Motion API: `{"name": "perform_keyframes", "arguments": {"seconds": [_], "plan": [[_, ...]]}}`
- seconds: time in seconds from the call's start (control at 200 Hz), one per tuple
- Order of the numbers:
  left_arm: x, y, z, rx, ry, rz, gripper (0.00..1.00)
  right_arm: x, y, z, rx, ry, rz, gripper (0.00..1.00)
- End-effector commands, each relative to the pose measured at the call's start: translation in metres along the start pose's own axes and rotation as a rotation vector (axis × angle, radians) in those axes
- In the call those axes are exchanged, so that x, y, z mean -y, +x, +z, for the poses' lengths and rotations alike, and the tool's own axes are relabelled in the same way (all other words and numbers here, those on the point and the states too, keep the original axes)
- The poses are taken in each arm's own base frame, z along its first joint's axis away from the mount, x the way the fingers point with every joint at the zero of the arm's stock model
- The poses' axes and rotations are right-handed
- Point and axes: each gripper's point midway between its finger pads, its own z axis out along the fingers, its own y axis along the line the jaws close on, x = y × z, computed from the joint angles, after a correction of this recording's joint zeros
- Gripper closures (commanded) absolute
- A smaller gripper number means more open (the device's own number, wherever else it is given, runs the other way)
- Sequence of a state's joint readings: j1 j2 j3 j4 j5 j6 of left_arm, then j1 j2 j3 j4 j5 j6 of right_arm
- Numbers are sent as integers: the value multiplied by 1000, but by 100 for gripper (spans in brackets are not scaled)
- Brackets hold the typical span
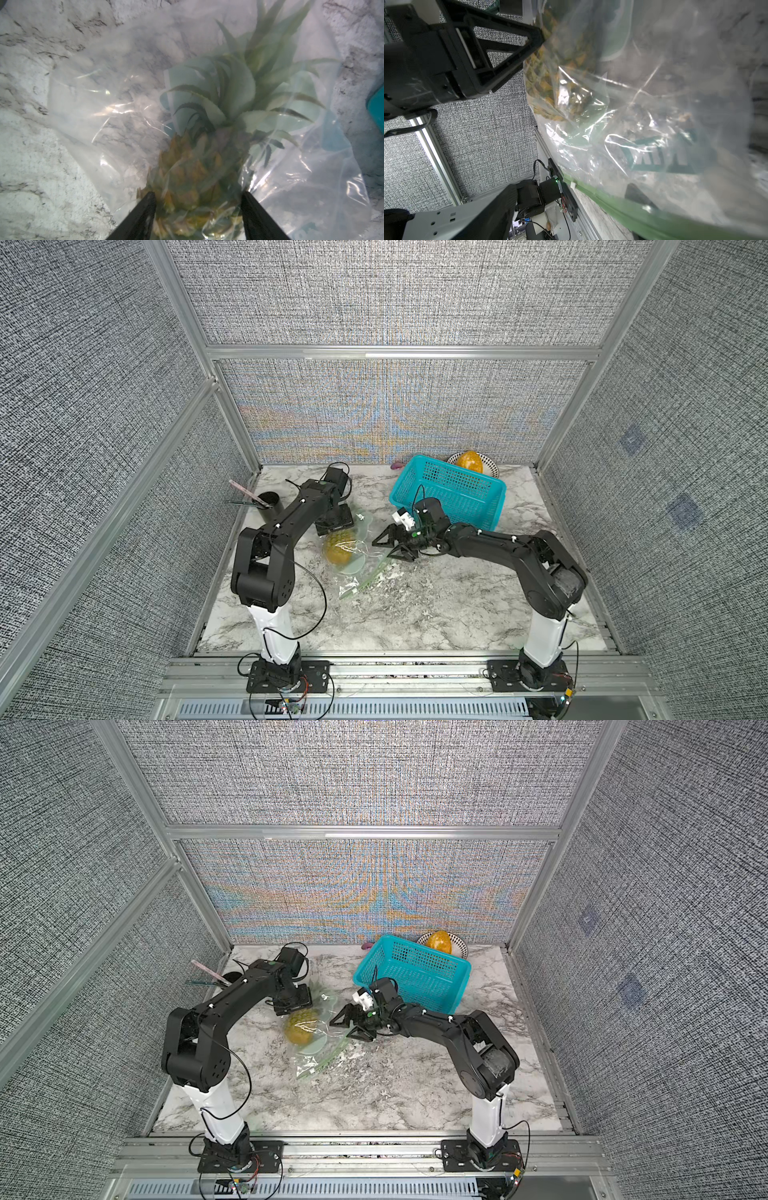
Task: Open the zip-top bag and take out the pineapple
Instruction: Adjust the zipper food storage bag at the center of the board.
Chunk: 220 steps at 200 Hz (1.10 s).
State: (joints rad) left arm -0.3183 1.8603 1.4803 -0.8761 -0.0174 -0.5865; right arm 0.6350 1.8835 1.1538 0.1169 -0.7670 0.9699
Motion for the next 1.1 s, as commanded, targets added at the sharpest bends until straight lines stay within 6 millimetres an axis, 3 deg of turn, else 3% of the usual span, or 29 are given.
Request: {"name": "perform_keyframes", "arguments": {"seconds": [0.0,0.18,0.28,0.36,0.515,0.651,0.916,1.096], "plan": [[-1,14,1,-54,11,-20,33,1,-6,2,15,-6,-5,20],[-2,18,-1,-53,17,-34,33,6,-10,3,40,-2,50,24],[-3,21,-2,-56,23,-45,33,9,-14,4,59,-7,63,33],[-4,24,-2,-57,25,-55,33,11,-19,7,70,-7,69,45],[-7,28,-2,-59,23,-62,33,11,-25,11,78,-13,71,79],[-8,26,-12,-32,22,-51,33,3,-25,9,82,-35,58,99],[0,11,-59,58,58,-8,32,-43,-16,-10,83,-249,-26,100],[29,16,-103,131,171,85,28,-62,-16,-19,94,-304,-71,100]]}}
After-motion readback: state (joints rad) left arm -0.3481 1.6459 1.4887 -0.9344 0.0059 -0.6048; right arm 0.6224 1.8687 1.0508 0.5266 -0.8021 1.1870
